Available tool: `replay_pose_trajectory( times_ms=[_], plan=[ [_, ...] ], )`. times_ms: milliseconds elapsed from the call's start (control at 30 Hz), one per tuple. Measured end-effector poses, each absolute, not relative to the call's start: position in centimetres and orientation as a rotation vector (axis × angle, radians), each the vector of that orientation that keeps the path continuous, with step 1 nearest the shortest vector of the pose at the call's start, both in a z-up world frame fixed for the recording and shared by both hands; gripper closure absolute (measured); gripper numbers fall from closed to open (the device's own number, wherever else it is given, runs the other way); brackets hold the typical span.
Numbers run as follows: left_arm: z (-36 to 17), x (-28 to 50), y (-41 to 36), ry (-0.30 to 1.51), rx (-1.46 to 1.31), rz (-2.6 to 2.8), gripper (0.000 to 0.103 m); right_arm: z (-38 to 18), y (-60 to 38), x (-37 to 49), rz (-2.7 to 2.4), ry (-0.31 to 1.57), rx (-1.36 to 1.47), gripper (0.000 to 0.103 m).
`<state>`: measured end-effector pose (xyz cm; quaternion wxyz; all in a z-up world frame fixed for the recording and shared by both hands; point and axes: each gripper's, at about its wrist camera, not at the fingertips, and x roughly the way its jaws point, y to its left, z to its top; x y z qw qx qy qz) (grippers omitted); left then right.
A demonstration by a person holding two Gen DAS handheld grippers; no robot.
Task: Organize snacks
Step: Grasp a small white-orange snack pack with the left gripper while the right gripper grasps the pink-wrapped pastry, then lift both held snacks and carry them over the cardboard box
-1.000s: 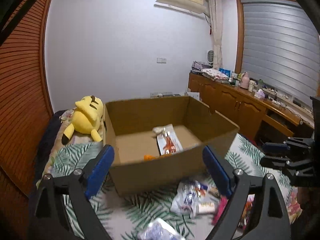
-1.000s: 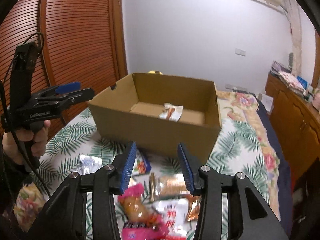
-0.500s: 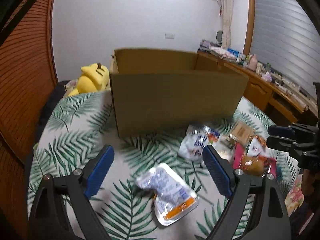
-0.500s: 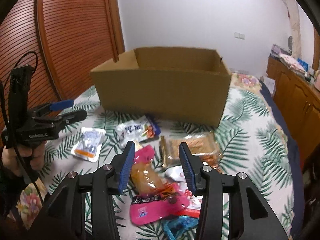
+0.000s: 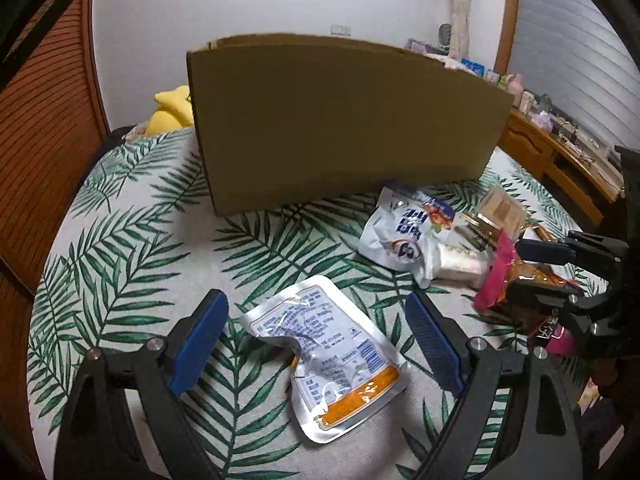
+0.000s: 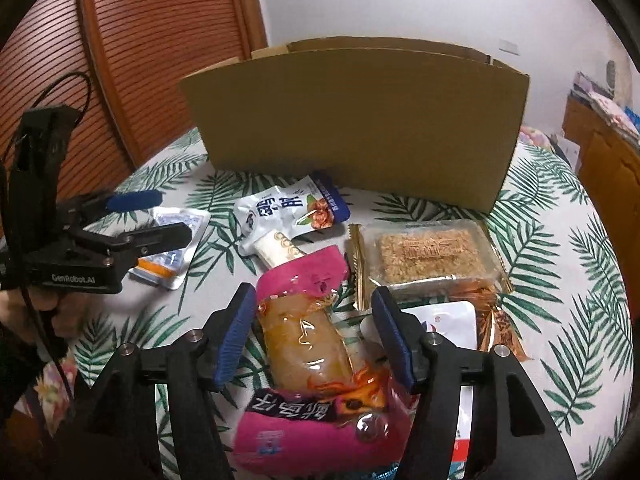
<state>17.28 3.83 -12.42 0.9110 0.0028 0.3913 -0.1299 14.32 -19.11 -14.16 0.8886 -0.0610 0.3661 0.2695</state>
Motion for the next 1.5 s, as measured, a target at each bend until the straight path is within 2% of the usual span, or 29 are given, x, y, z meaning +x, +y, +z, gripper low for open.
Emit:
replay_pose_trajectory(
  times_ms=[233, 533, 967, 1000, 1033, 1100, 1167, 1233, 1367, 1400, 1500],
  plan=[
    [-13.1, 18.2, 4.2, 0.851, -0.025, -0.264, 0.014, -14.8, -18.1, 14.6, 0.582, 0.809, -0.203, 0.040],
    [-13.4, 18.5, 4.1, 0.858, 0.007, -0.257, 0.017, -14.7, -18.9, 14.5, 0.595, 0.806, -0.147, 0.041],
    [-13.3, 17.5, 2.9, 0.886, 0.087, -0.179, 0.020, -15.2, -16.7, 14.5, 0.546, 0.799, -0.261, 0.040],
    [-13.4, 17.3, 2.6, 0.889, 0.095, -0.176, 0.023, -15.2, -16.7, 14.5, 0.546, 0.800, -0.261, 0.040],
    [-13.4, 17.2, 2.5, 0.890, 0.100, -0.175, 0.032, -15.1, -16.7, 14.5, 0.545, 0.799, -0.261, 0.040],
    [-13.2, 17.0, 2.3, 0.897, 0.083, -0.186, 0.043, -15.2, -16.6, 14.5, 0.534, 0.796, -0.271, 0.041],
    [-13.1, 17.2, 2.2, 0.905, 0.063, -0.170, 0.047, -15.2, -16.4, 14.4, 0.522, 0.795, -0.280, 0.040],
    [-13.0, 17.3, 2.3, 0.911, 0.031, -0.169, 0.059, -15.4, -16.1, 14.6, 0.519, 0.798, -0.280, 0.040],
    [-12.5, 17.2, 2.2, 0.922, 0.002, -0.190, 0.073, -15.3, -16.0, 14.7, 0.517, 0.808, -0.277, 0.038],
    [-12.4, 17.1, 2.0, 0.924, 0.004, -0.195, 0.084, -15.3, -16.1, 14.8, 0.518, 0.812, -0.277, 0.038],
    [-12.0, 16.8, 1.3, 0.921, 0.021, -0.214, 0.088, -15.2, -16.2, 14.9, 0.519, 0.824, -0.280, 0.038]
  ],
)
